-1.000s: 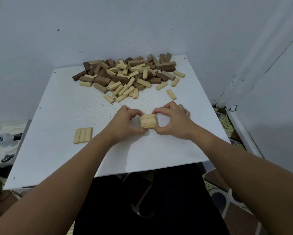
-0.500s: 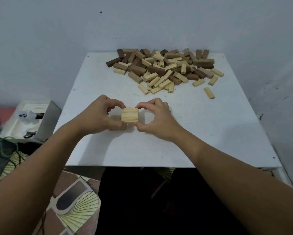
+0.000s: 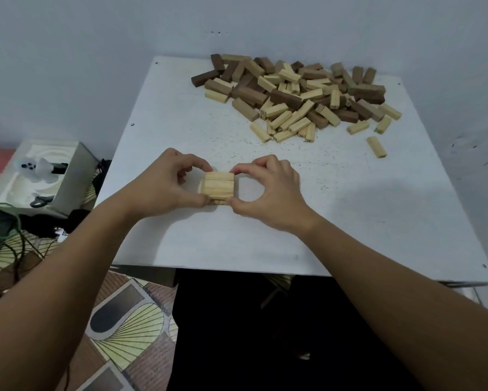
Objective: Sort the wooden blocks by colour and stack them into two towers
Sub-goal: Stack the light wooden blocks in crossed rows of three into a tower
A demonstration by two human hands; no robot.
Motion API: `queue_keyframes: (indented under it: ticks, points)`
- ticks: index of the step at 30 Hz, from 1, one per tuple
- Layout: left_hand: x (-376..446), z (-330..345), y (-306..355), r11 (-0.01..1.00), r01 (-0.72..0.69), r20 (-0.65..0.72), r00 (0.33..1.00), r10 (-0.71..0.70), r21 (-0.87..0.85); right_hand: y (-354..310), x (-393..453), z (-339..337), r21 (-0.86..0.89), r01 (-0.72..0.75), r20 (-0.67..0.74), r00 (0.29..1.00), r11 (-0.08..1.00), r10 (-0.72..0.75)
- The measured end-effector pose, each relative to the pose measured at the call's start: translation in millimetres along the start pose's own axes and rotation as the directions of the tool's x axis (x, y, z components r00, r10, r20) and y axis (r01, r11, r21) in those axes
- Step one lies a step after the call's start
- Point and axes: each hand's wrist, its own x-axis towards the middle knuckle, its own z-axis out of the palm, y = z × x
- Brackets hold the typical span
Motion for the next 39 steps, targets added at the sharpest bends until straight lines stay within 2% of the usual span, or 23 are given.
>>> queue_keyframes:
  ticks: [9, 21, 39]
  points:
    - [-3.1, 2.8, -7.5, 0.999, -0.002, -0.03, 1.0, 0.0, -0.054, -0.3, -0.2, 0.6, -0.051, 0.009, 0.005, 1.0, 0.999, -0.009]
    - [-5.6, -4.3, -13.8, 0.98, 0.099, 0.045, 0.995, -0.092, -0.174, 0.4, -1.0, 2.3, -0.041, 0.017, 0.001, 1.0, 0.999, -0.016]
    - [-3.7, -6.5, -13.0, 0.978, 0.124, 0.07, 0.991, -0.114, -0.165, 0.3, -0.9, 1.3, -0.056, 0.019, 0.022, 1.0, 0.998, -0.018]
